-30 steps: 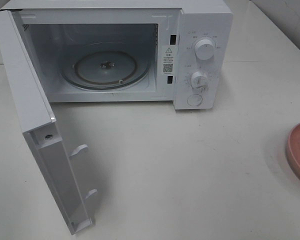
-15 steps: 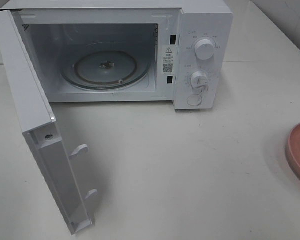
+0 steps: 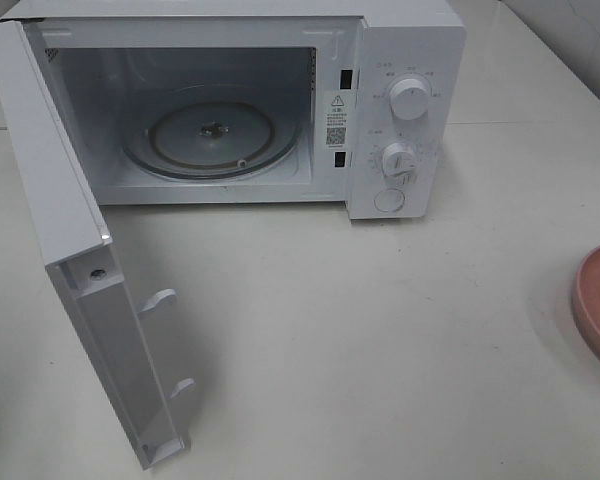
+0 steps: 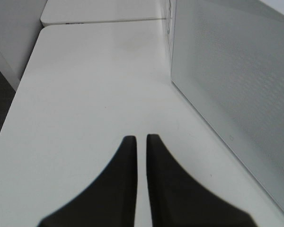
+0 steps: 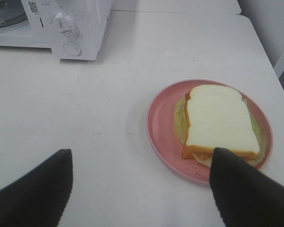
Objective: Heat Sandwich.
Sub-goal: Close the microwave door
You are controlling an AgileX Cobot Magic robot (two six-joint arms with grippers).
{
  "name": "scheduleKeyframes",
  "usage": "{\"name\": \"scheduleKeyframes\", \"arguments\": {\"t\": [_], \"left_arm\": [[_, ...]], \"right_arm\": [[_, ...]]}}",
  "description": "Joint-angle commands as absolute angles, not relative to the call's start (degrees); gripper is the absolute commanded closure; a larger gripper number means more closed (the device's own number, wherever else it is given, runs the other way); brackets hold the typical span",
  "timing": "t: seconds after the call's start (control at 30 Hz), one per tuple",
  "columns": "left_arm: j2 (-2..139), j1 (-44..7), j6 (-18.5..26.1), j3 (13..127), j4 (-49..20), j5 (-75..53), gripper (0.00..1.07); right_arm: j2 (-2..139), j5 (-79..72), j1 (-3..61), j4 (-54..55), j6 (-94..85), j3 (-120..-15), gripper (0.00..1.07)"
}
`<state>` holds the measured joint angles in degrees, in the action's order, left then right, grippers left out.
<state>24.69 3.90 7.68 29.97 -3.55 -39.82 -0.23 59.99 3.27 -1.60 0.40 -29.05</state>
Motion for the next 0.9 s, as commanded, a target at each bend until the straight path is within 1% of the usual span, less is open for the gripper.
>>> {"name": "scheduleKeyframes", "arguments": {"t": [0.03,0.07,0.1,0.13,0.2,0.23,0.3,0.33,0.37,0.4,0.43,0.47,0.53,0.57,0.67,0.77,0.8,0.83,0.87,0.9], "left_arm": [[28.1,4.0,7.3,27.3,-3.3,-30.9,1.06],[29.0,4.0,7.3,26.1,-3.3,-27.4,1.06],[30.3,4.0,7.3,23.4,-3.3,-20.9,1.06],[30.3,4.0,7.3,23.4,-3.3,-20.9,1.06],[31.5,4.0,7.3,20.6,-3.3,-13.4,1.06],[32.7,4.0,7.3,17.2,-3.3,-6.3,1.06],[34.0,4.0,7.3,14.0,-3.3,1.4,1.06],[34.0,4.0,7.3,14.0,-3.3,1.4,1.06],[34.7,4.0,7.3,12.8,-3.3,4.4,1.06],[36.6,4.0,7.3,10.1,-3.3,11.2,1.06],[37.7,4.0,7.3,9.2,-3.3,14.6,1.06],[39.0,4.0,7.3,8.2,-3.3,17.5,1.06],[40.1,4.0,7.3,7.6,-3.3,19.5,1.06],[43.3,4.0,6.5,7.4,-3.2,22.9,1.06],[46.3,4.0,5.2,7.5,-2.6,25.8,1.06],[52.8,4.0,1.7,8.4,1.2,29.6,1.06],[52.8,4.0,1.7,8.4,1.2,29.6,1.06],[54.5,4.0,0.5,8.9,3.4,30.1,1.06],[57.3,4.0,-2.4,10.0,8.8,30.8,1.06],[58.8,4.0,-4.2,10.6,11.9,31.2,1.06]], "right_arm": [[-1.7,59.3,3.0,-1.9,0.0,-28.8,0.31],[-1.7,59.3,3.0,-1.9,0.0,-28.8,0.31],[-1.7,59.3,3.0,-1.9,0.0,-28.8,0.31],[-1.7,59.3,3.0,-1.9,0.0,-28.8,0.31],[-1.7,59.3,3.0,-1.9,0.0,-28.8,0.31],[-1.7,59.3,3.0,-1.9,0.0,-28.8,0.31],[-1.7,59.3,3.0,-1.9,0.0,-28.8,0.31],[-1.7,59.3,3.0,-1.9,0.0,-28.8,0.31],[-1.7,59.3,3.0,-1.9,0.0,-28.8,0.31],[-1.7,59.3,3.0,-1.9,0.0,-28.8,0.31],[-1.7,59.3,3.0,-1.9,0.0,-28.8,0.31],[-1.7,59.3,3.0,-1.9,0.0,-28.8,0.31],[-1.7,59.3,3.0,-1.9,0.0,-28.8,0.31],[-1.7,59.3,3.0,-1.9,0.0,-28.8,0.31],[-1.7,59.3,3.0,-1.9,0.0,-28.8,0.31],[-1.7,59.3,3.0,-1.9,0.0,-28.8,0.31],[-1.7,59.3,3.0,-1.9,0.0,-28.8,0.31],[-1.7,59.3,3.0,-1.9,0.0,-28.8,0.31],[-1.7,59.3,3.0,-1.9,0.0,-28.8,0.31],[-1.7,59.3,3.0,-1.9,0.0,-28.8,0.31]]}}
